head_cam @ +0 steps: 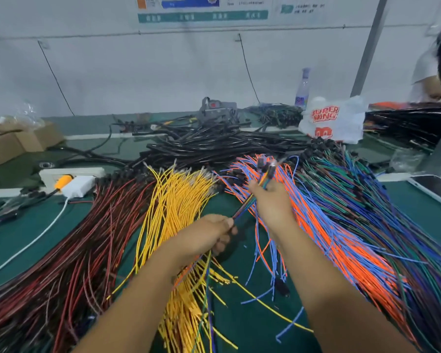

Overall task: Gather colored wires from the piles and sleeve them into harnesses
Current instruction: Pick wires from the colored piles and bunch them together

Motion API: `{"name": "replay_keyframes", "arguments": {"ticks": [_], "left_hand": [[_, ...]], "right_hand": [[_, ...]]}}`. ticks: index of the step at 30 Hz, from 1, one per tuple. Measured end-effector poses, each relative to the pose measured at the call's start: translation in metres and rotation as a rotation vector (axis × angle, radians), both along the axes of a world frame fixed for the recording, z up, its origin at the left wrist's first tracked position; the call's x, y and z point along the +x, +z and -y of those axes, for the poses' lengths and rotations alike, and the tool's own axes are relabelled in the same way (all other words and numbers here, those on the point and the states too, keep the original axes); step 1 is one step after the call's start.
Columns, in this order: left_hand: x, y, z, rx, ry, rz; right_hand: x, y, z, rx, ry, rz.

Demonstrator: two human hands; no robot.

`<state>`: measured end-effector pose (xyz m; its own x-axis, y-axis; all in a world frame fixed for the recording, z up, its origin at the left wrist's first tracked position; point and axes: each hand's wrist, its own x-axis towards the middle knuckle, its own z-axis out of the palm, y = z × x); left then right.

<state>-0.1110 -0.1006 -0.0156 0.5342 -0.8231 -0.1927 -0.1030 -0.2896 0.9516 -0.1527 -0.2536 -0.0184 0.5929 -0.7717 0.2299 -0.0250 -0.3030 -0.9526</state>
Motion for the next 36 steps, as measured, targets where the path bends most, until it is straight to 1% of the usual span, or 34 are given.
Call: {"name": "replay_keyframes", "arguments": {"ticks": [2,5,8,11,13,14,15,16,17,18,19,20,21,23,24,27,29,32,34,36], "left_hand": [[0.004,0.01,-0.013,0.01,-0.075,-0.041],[0.013,0.021,-0.03,0.046,-0.158,-0.025],[0.021,0.032,-0.044,0.063,-0.219,-0.028],[0.025,0.048,-0.056,0.091,-0.336,-0.033],[0.022,0.059,-0.06,0.125,-0.417,-0.013],[0.019,0.064,-0.06,0.135,-0.413,0.021],[0.016,0.069,-0.059,0.121,-0.364,0.075],[0.014,0.071,-0.057,0.078,-0.269,0.159],[0.014,0.073,-0.054,0.021,-0.14,0.291],[0.016,0.072,-0.052,-0.033,0.004,0.465],[0.019,0.07,-0.048,-0.073,0.124,0.641],[0.021,0.067,-0.044,-0.087,0.193,0.77],[0.023,0.062,-0.04,-0.057,0.218,0.861],[0.023,0.043,-0.029,0.094,0.22,1.011],[0.023,0.029,-0.024,0.174,0.216,1.063],[0.023,-0.013,-0.015,0.337,0.182,1.124],[0.023,-0.029,-0.013,0.375,0.179,1.186],[0.024,-0.032,-0.011,0.325,0.187,1.259],[0.025,-0.031,-0.011,0.297,0.177,1.227],[0.025,-0.032,-0.012,0.252,0.163,1.163]], "right_hand": [[-0.005,0.008,0.011,0.04,-0.062,0.073],[-0.013,0.025,0.028,0.055,-0.156,0.178],[-0.022,0.044,0.049,0.098,-0.186,0.289],[-0.031,0.064,0.056,0.194,-0.255,0.484],[-0.037,0.074,0.053,0.297,-0.291,0.639],[-0.038,0.078,0.051,0.384,-0.273,0.713],[-0.039,0.081,0.048,0.493,-0.217,0.781],[-0.039,0.083,0.044,0.616,-0.125,0.842],[-0.037,0.085,0.038,0.726,-0.015,0.878],[-0.034,0.085,0.03,0.793,0.091,0.868],[-0.029,0.083,0.021,0.804,0.177,0.811],[-0.022,0.079,0.009,0.769,0.248,0.72],[-0.014,0.072,-0.005,0.707,0.31,0.613],[0.003,0.047,-0.035,0.583,0.398,0.42],[0.011,0.03,-0.049,0.545,0.406,0.34],[0.024,-0.016,-0.072,0.511,0.268,0.157],[0.026,-0.033,-0.072,0.447,0.194,0.088],[0.024,-0.04,-0.067,0.331,0.145,0.065],[0.022,-0.042,-0.065,0.26,0.102,0.062],[0.021,-0.043,-0.064,0.24,0.093,0.047]]}}
